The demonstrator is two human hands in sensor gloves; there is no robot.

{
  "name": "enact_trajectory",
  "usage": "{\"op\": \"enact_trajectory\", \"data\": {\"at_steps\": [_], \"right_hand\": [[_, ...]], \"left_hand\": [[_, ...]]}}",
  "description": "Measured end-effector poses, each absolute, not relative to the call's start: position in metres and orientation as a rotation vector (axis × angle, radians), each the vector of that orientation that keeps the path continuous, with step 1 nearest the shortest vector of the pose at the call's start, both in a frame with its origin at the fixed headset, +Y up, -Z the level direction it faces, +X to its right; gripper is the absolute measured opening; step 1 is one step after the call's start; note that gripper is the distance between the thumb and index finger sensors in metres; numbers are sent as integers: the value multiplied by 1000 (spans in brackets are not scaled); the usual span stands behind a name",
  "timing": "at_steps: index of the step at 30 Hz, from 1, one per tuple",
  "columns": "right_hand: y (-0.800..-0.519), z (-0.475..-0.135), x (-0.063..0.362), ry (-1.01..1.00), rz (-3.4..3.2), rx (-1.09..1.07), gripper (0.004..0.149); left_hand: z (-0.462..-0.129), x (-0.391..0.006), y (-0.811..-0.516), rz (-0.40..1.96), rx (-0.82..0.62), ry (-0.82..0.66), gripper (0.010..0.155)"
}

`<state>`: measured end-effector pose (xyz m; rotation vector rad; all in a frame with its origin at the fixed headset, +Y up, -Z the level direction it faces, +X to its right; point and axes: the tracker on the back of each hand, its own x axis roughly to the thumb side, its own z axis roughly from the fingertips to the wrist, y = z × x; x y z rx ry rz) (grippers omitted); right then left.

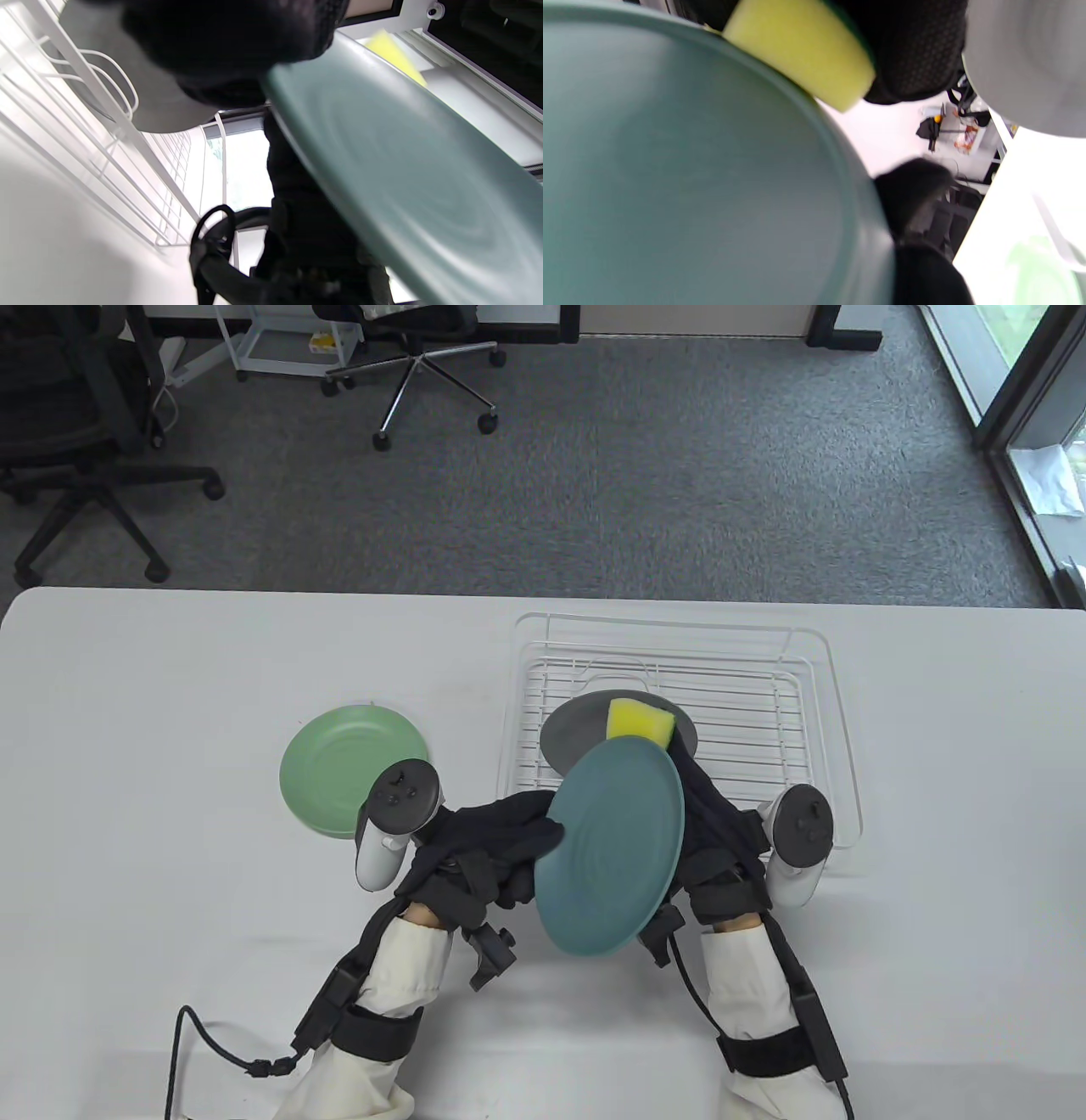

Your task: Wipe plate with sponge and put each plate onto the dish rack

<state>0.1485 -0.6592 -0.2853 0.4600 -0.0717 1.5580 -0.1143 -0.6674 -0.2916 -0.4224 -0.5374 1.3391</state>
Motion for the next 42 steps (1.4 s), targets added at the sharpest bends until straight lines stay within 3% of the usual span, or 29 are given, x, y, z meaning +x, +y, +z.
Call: {"op": "enact_trajectory", "data": {"at_steps": [11,17,25,35,42], "right_hand": [[-659,-281,121,1,1684,565,61],[-654,-274,108,-46,1771,612,61],[-643,-262,95,-133,1913,648,61],[-652,-261,90,244,1431,600,63],[-614,-240,118,-86,1682,562,63]], "left_hand": [[-286,-112,-662,1407,-379,-544,43],[-284,-114,-661,1488,-251,-501,44],[-283,-129,-667,1650,-67,-319,43],[-286,-166,-660,1556,203,-195,43],[-290,-173,-670,1452,203,-144,44]]}}
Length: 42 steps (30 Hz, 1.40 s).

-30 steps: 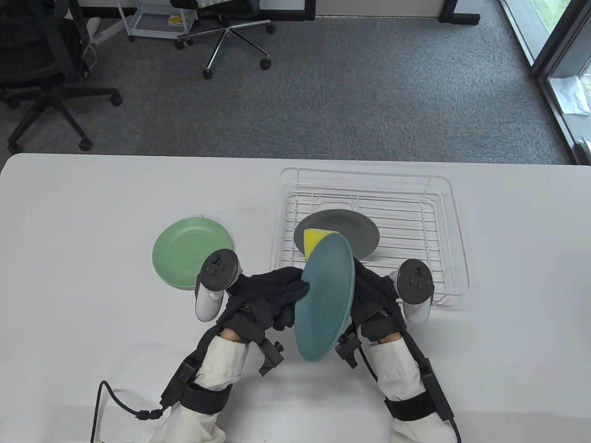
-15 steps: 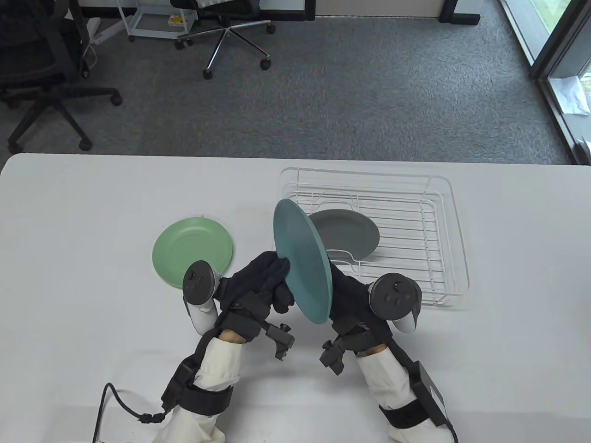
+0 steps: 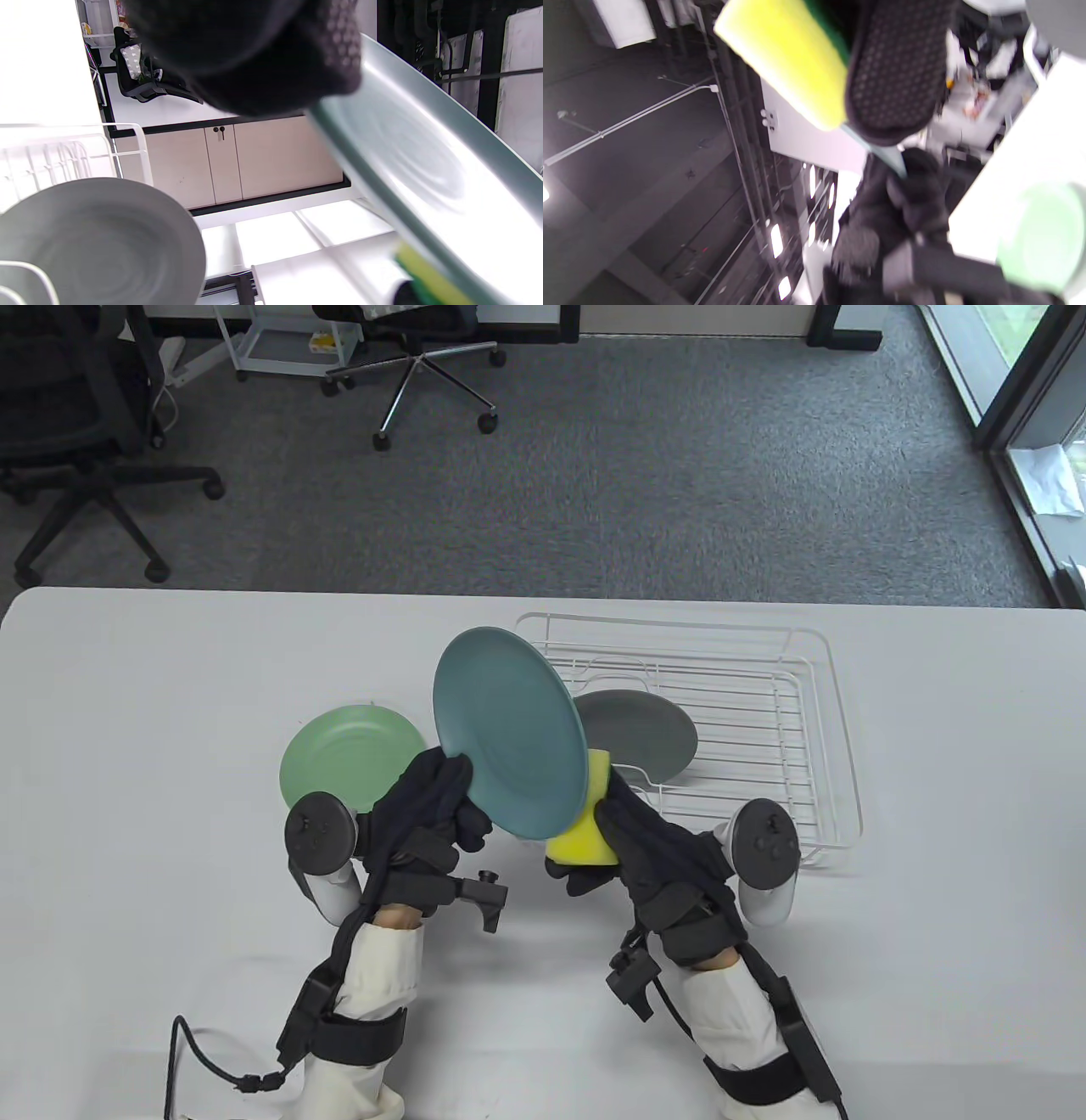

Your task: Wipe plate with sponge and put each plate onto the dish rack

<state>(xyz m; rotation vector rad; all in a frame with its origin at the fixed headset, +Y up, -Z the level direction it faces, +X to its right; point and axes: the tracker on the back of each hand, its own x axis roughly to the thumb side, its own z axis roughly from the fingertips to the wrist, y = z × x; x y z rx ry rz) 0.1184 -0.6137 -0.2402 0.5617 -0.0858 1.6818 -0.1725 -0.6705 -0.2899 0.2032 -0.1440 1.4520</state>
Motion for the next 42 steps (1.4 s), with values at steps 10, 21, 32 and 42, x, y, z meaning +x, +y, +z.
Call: {"op": "enact_trajectory", "data": {"at_steps": [10,21,32,42], "right_hand": [[-595,-228,144,-473,1844,524,58],[-623,-261,160,-183,1451,566,58],[-647,-272,121,56,1477,626,62],[-613,-250,129,9,1515,753,64]], "left_hand": [[-293,-153,-676,1341,151,-199,44],[-287,-123,-672,1262,24,-363,44],[-279,-120,-660,1387,25,-434,44],[-281,-159,-656,1364,220,-246,45]]}}
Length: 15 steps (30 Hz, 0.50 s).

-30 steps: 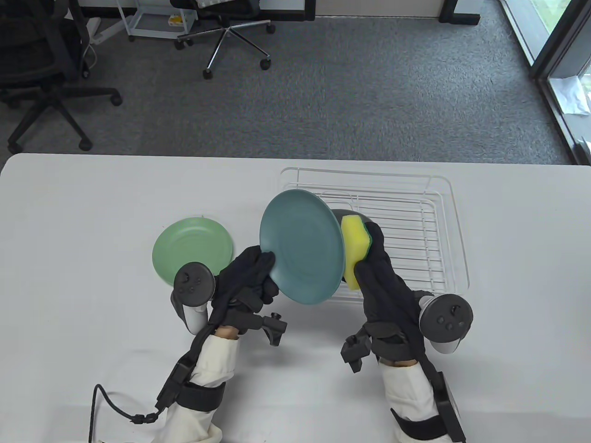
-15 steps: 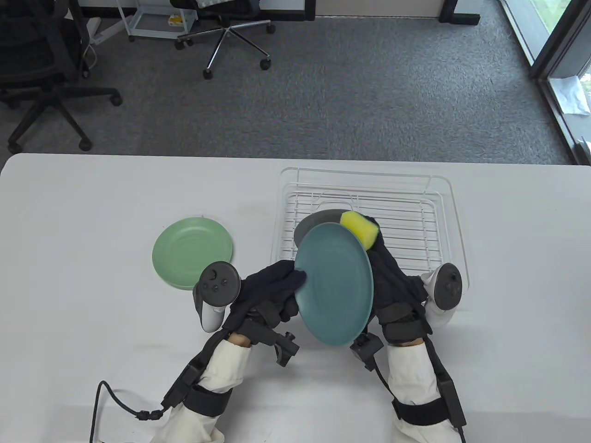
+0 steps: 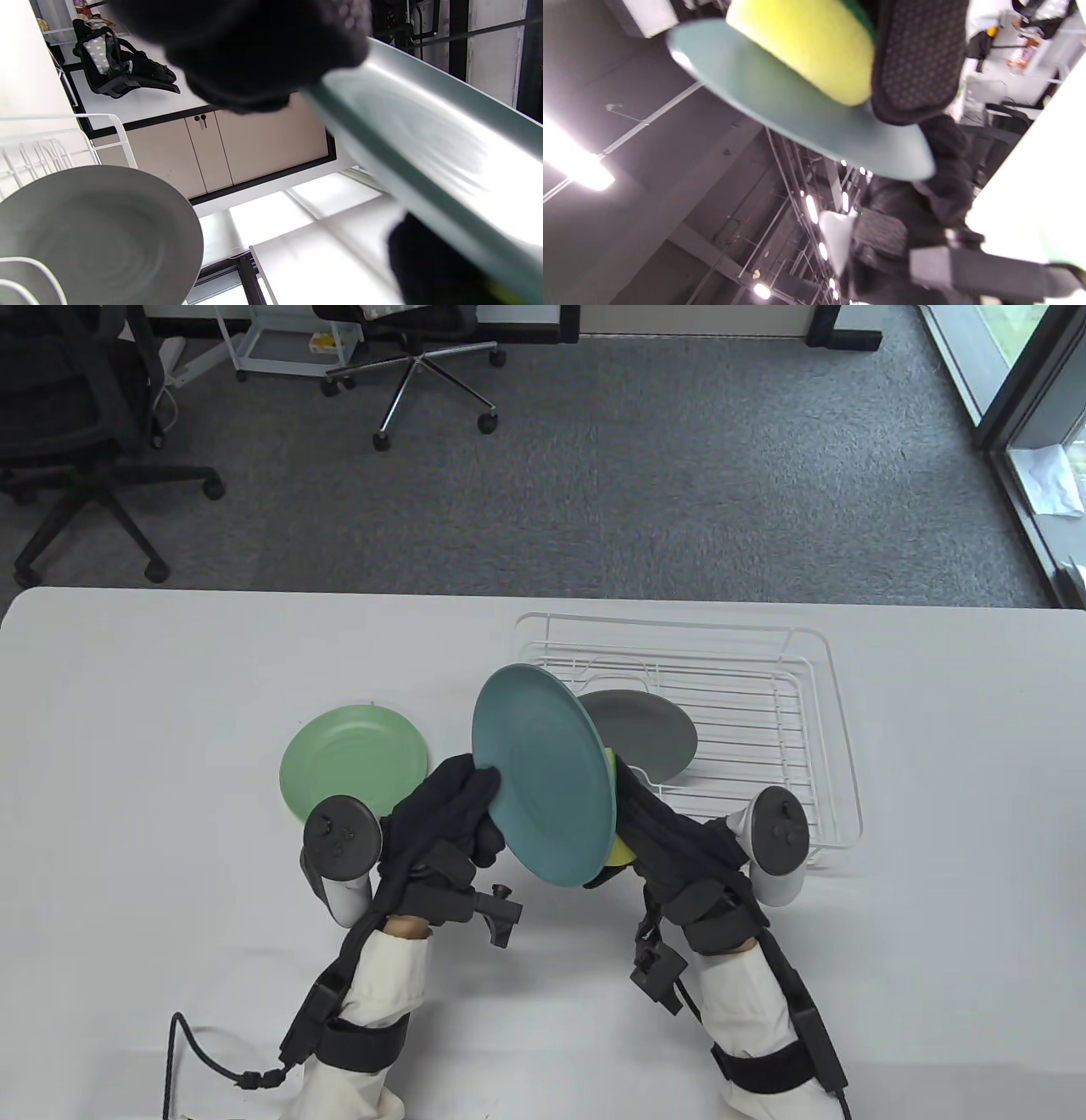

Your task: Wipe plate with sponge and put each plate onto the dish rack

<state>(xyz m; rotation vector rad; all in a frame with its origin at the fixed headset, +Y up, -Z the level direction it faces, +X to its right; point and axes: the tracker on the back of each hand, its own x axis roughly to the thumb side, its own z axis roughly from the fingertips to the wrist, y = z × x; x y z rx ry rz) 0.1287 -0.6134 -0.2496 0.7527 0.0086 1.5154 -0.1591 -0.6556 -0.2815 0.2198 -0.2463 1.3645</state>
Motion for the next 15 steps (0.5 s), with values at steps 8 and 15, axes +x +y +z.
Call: {"op": "enact_trajectory", "data": {"at_steps": [8,15], "right_hand": [[-599,-237,150,-291,1704,650,64],[-623,-259,151,-146,1505,627,61]], "left_hand": [[-284,-147,-663,1301,172,-263,44],[-283,-132,-661,1271,71,-378,44]]}}
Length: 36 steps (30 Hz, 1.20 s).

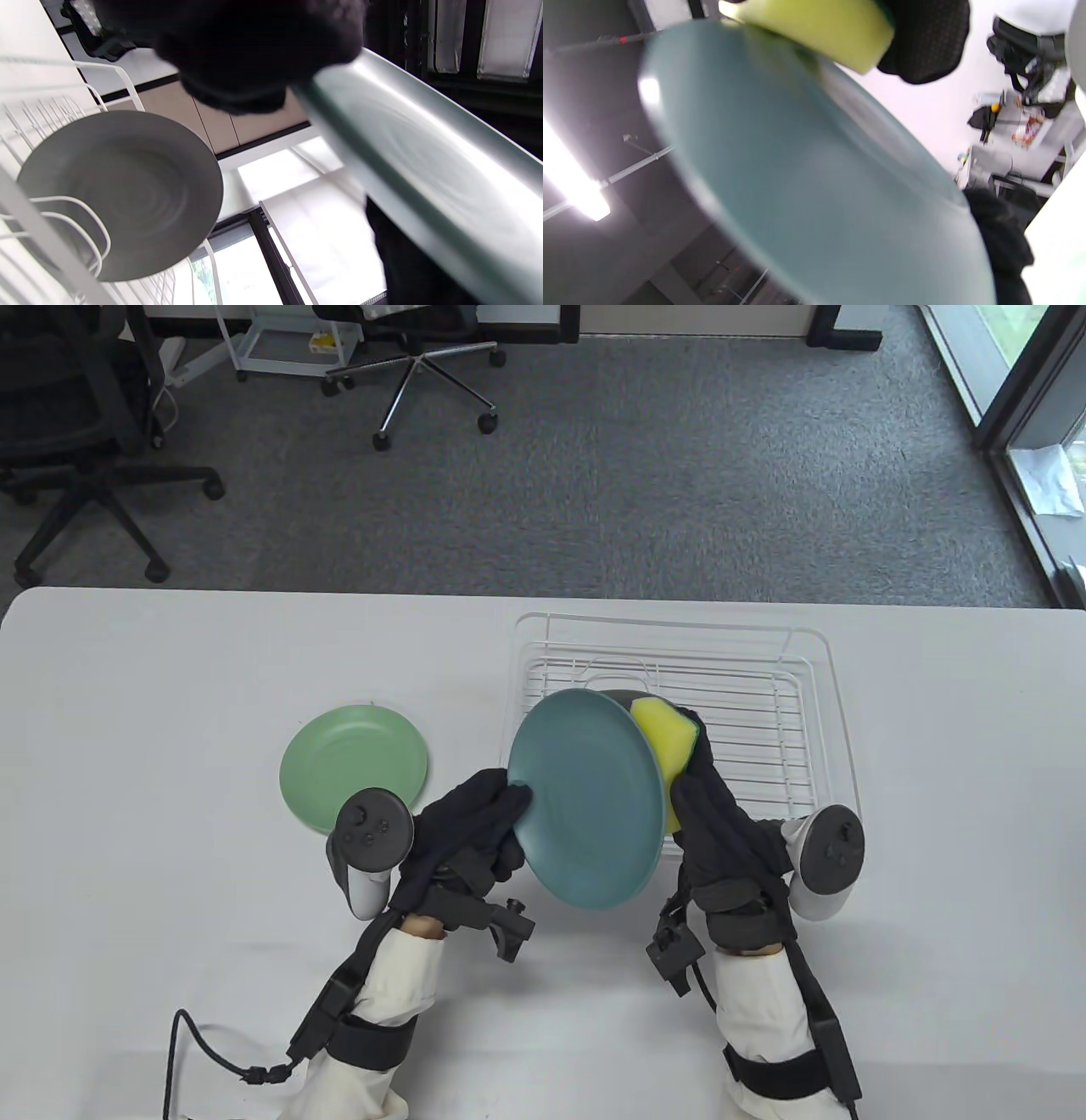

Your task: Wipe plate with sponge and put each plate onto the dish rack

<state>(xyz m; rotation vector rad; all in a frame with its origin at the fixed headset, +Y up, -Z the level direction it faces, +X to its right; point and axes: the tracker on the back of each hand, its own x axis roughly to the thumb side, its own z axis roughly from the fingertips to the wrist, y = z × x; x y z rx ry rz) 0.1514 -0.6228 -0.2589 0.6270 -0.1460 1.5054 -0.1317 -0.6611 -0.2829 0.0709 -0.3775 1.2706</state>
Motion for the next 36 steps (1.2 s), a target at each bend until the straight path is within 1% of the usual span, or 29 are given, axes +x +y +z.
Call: {"op": "enact_trajectory", "data": {"at_steps": [4,6,11,14,16,22,26,29,32,33,35,36], "right_hand": [[-641,-271,138,-37,1436,635,61],[-648,-274,126,33,1425,650,61],[-654,-275,113,107,1451,669,62],[-655,-275,110,199,1393,693,62],[-656,-275,110,226,1359,692,62],[-646,-274,125,154,1370,684,61],[-635,-272,150,27,1398,658,61],[-633,-272,169,-39,1363,632,61],[-636,-274,185,-56,1290,613,60],[-637,-274,189,-53,1262,606,60],[-638,-274,195,-63,1234,599,60],[-637,-274,196,-67,1234,600,60]], "left_hand": [[-276,-121,-654,1277,69,-439,43],[-272,-120,-649,1273,120,-444,43],[-269,-137,-642,1261,268,-346,43],[-271,-151,-641,1257,326,-288,44],[-272,-159,-640,1248,356,-257,44],[-272,-174,-636,1110,460,-224,44],[-272,-181,-635,1057,481,-201,43],[-272,-184,-634,1017,501,-195,42],[-271,-181,-631,905,532,-224,40],[-272,-178,-630,833,547,-253,40],[-275,-170,-631,682,576,-260,39],[-276,-167,-632,653,577,-263,39]]}}
